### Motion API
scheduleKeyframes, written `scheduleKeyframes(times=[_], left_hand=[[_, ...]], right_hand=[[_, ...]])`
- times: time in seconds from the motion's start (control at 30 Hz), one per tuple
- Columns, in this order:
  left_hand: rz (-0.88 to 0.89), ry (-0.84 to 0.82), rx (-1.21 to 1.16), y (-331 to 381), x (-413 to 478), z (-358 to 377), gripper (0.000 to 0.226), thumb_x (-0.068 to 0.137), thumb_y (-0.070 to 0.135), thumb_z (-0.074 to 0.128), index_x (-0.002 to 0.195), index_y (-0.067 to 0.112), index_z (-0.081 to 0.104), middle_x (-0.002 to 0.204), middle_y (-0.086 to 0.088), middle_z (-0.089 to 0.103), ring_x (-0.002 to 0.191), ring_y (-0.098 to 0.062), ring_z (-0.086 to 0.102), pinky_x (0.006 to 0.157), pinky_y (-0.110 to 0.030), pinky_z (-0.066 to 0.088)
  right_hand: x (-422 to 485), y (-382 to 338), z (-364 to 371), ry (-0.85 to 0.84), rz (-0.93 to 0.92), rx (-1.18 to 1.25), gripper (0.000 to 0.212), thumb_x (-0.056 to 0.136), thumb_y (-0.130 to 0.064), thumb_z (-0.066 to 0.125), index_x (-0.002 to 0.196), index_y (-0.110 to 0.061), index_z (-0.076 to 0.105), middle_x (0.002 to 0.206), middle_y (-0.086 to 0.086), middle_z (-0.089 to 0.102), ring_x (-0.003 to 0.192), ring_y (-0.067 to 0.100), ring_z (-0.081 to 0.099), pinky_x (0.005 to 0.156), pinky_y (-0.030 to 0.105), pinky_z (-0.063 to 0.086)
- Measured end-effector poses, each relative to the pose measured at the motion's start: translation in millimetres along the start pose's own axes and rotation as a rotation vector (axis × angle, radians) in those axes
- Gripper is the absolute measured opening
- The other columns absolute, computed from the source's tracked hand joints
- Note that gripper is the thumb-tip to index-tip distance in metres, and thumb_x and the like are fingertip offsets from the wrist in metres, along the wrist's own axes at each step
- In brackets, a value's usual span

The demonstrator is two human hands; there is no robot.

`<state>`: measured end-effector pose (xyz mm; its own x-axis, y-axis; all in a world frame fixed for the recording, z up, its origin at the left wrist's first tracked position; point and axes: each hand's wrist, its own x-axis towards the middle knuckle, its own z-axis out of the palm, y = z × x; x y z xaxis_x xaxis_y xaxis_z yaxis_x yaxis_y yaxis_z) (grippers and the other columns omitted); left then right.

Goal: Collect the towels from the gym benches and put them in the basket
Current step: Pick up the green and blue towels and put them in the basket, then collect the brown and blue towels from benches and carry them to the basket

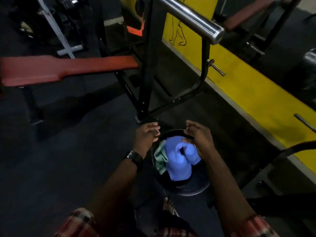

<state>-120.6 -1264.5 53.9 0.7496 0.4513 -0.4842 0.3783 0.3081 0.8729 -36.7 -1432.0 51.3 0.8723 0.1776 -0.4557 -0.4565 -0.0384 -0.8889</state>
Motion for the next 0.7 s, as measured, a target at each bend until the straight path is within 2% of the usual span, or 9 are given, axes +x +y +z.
scheduleKeyframes(times=[0.07,0.2,0.33,0.43,0.6,0.7], left_hand=[[0.018,0.012,-0.013,12.2,7.6,-26.0,0.031,0.093,-0.003,0.052,0.123,0.001,0.059,0.116,-0.011,0.063,0.105,-0.025,0.061,0.085,-0.03,0.052],[0.076,0.084,-0.053,37.3,22.7,-93.2,0.025,0.093,0.003,0.057,0.115,0.011,0.064,0.116,-0.008,0.066,0.109,-0.024,0.064,0.089,-0.036,0.053],[0.17,0.179,-0.103,68.3,28.0,-188.1,0.021,0.093,0.013,0.062,0.114,0.018,0.066,0.109,0.004,0.068,0.106,-0.017,0.066,0.092,-0.037,0.055],[0.222,0.265,-0.135,91.3,24.2,-270.1,0.023,0.094,0.015,0.061,0.116,0.021,0.067,0.109,0.006,0.069,0.106,-0.015,0.066,0.091,-0.036,0.055],[0.305,0.48,-0.24,114.9,13.2,-410.2,0.029,0.095,0.01,0.059,0.123,0.018,0.064,0.117,-0.001,0.066,0.113,-0.017,0.061,0.095,-0.037,0.049],[0.351,0.607,-0.339,124.1,6.6,-488.0,0.033,0.095,0.008,0.057,0.128,0.014,0.061,0.121,-0.005,0.064,0.109,-0.016,0.06,0.094,-0.034,0.047]], right_hand=[[7.8,-7.0,36.0,-0.019,-0.016,-0.018,0.028,0.092,-0.004,0.052,0.115,-0.013,0.065,0.092,-0.001,0.067,0.084,0.015,0.064,0.065,0.034,0.058],[13.0,-16.8,113.8,-0.077,-0.074,-0.073,0.028,0.091,-0.006,0.053,0.112,-0.019,0.067,0.098,-0.007,0.067,0.091,0.011,0.064,0.071,0.036,0.059],[9.6,-24.0,212.4,-0.183,-0.119,-0.088,0.027,0.092,-0.008,0.054,0.116,-0.012,0.067,0.104,0.004,0.068,0.097,0.017,0.063,0.079,0.041,0.056],[-2.3,-26.5,296.5,-0.298,-0.147,-0.076,0.025,0.094,-0.015,0.056,0.116,-0.012,0.067,0.11,0.005,0.068,0.1,0.019,0.062,0.075,0.037,0.055],[-27.4,-21.7,439.6,-0.509,-0.177,-0.088,0.023,0.098,-0.027,0.05,0.107,-0.02,0.07,0.119,0.003,0.068,0.109,0.022,0.06,0.078,0.041,0.053],[-40.5,-21.6,520.9,-0.634,-0.215,-0.131,0.025,0.1,-0.028,0.045,0.107,-0.024,0.069,0.123,0.0,0.067,0.112,0.02,0.059,0.077,0.036,0.053]])
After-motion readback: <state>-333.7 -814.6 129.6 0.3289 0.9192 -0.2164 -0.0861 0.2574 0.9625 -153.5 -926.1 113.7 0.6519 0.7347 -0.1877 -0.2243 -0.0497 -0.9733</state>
